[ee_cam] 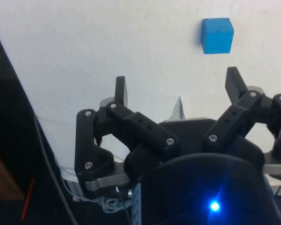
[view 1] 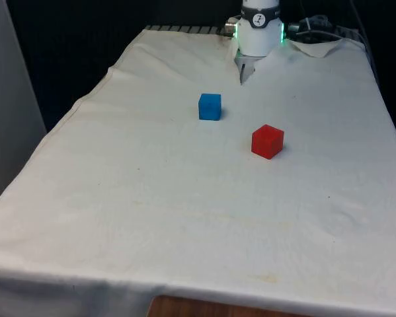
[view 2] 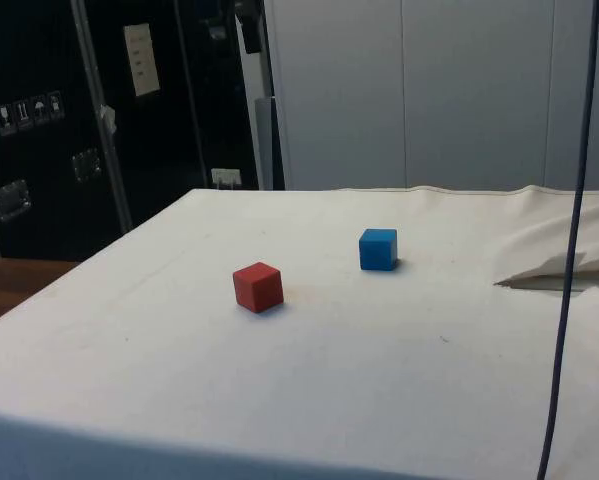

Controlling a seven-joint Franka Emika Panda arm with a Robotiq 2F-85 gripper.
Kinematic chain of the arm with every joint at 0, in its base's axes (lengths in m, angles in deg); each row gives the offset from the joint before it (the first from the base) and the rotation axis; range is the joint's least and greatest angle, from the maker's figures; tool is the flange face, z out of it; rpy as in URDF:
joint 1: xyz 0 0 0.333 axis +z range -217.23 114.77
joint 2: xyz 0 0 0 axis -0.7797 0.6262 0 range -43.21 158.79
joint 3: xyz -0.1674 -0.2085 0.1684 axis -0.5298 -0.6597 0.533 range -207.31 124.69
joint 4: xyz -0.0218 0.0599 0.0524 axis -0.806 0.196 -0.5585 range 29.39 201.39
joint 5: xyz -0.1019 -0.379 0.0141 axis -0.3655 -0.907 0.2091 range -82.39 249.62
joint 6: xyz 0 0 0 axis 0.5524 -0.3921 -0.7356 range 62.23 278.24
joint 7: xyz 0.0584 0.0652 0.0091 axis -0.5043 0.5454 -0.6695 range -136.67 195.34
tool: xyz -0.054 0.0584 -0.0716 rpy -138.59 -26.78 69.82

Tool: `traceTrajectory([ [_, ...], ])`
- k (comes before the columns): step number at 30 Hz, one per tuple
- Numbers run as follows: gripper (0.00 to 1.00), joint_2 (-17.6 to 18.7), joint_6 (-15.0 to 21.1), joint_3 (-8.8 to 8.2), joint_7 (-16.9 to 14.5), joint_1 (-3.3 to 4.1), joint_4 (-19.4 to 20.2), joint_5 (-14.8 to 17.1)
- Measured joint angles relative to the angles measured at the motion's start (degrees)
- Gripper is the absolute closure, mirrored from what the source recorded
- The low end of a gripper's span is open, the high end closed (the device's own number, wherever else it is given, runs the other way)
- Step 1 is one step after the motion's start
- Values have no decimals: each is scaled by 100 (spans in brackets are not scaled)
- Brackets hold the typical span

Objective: Stack the two cubes.

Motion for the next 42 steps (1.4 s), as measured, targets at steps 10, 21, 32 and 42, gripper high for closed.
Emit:
traceTrajectory([
  [10, 0, 69, 80, -17, -63, -6, 126, 126],
  [21, 0, -120, 275, -6, -97, 0, 521, 149],
  [32, 0, -579, 602, 52, -74, 11, 1100, -34],
  [42, 0, -934, 802, 120, -23, 11, 1547, -166],
])
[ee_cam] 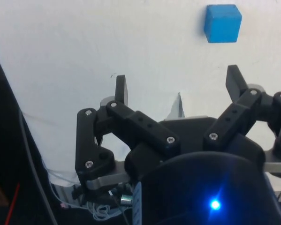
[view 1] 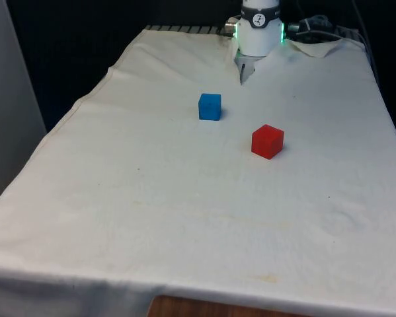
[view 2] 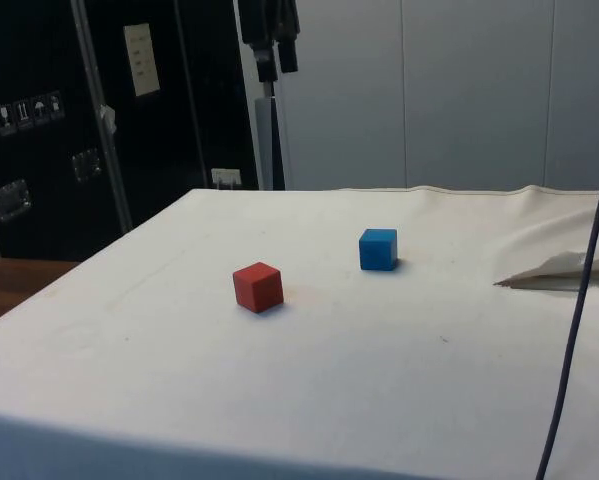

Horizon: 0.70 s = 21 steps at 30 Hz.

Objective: Stack the two cubes.

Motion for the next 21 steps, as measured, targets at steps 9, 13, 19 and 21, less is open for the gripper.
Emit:
traceTrajectory([
  [9, 0, -286, 115, 0, 29, -6, 441, -160],
  [13, 0, -390, 132, -23, 34, -23, 636, -286],
  [19, 0, -498, 155, -46, 34, -46, 825, -395],
  [21, 0, -550, 155, -52, 34, -52, 905, -435],
])
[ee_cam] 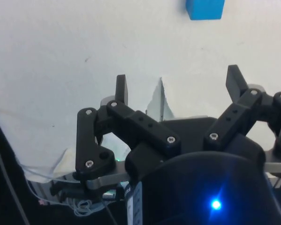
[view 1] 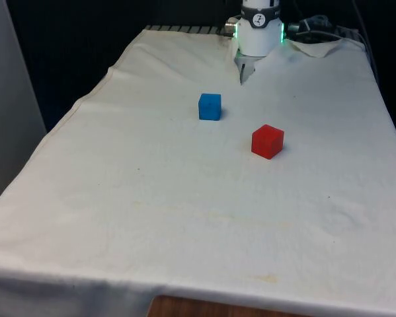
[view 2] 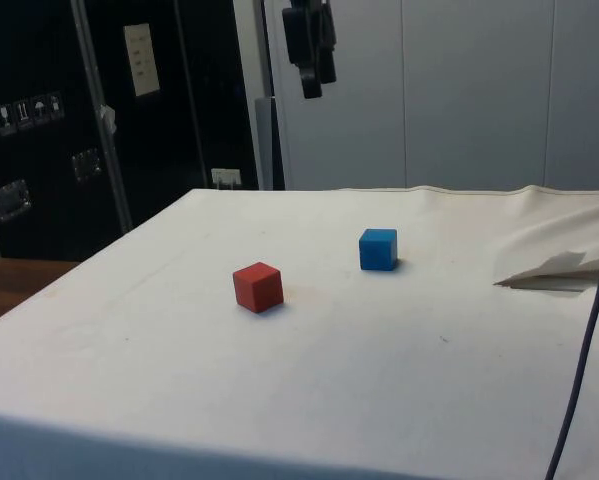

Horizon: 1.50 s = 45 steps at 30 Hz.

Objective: Stack the two cubes.

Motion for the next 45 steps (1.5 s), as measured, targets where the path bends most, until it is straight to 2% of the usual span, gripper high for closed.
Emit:
traceTrajectory([
  [10, 0, -292, 80, -11, 46, -11, 424, -206],
  [17, 0, -521, 453, -46, 132, -11, 842, -315],
  [27, 0, -527, 985, -57, 327, -23, 1152, -344],
  [36, 0, -527, 1604, -74, 556, -29, 1495, -367],
  [42, 0, -527, 1839, -86, 625, -34, 1639, -372],
  [43, 0, -527, 1971, -103, 642, -34, 1725, -372],
  [45, 0, -527, 1971, -103, 642, -34, 1725, -372],
])
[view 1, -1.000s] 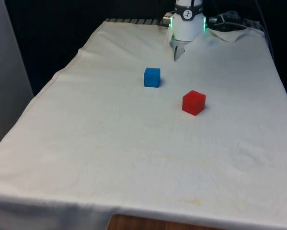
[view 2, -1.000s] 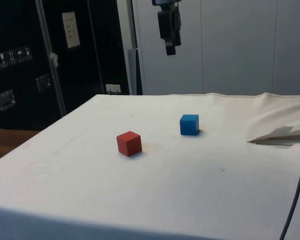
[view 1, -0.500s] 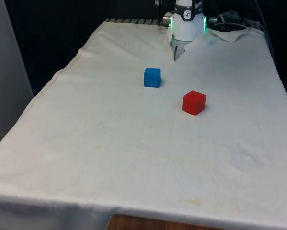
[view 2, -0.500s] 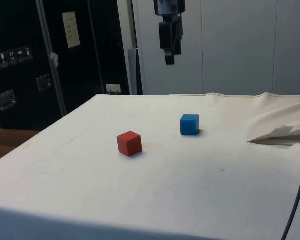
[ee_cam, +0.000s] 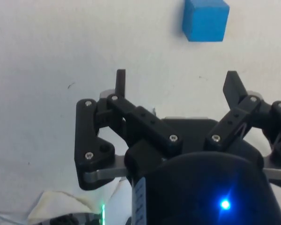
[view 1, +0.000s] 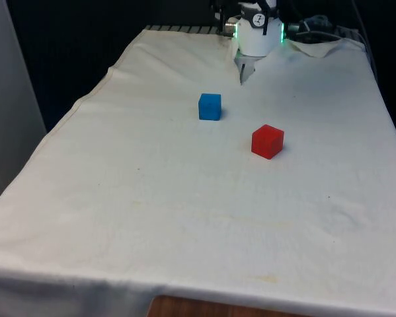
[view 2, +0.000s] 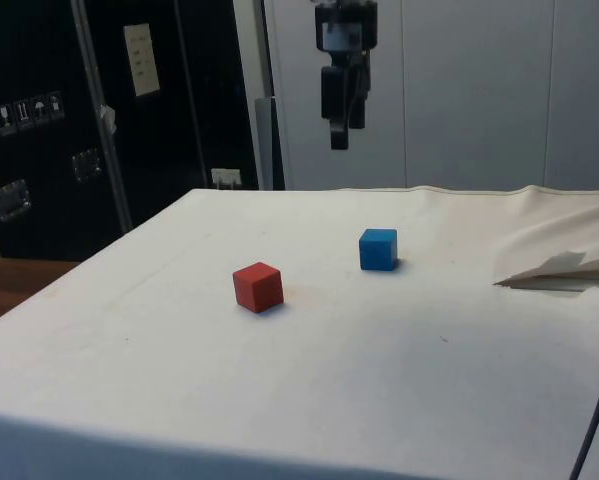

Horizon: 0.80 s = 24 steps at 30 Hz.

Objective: Stack the two cubes.

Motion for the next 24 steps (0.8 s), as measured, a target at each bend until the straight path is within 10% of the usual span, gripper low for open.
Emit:
traceTrajectory([
  [24, 0, 23, 928, -539, -413, -6, 802, 0],
])
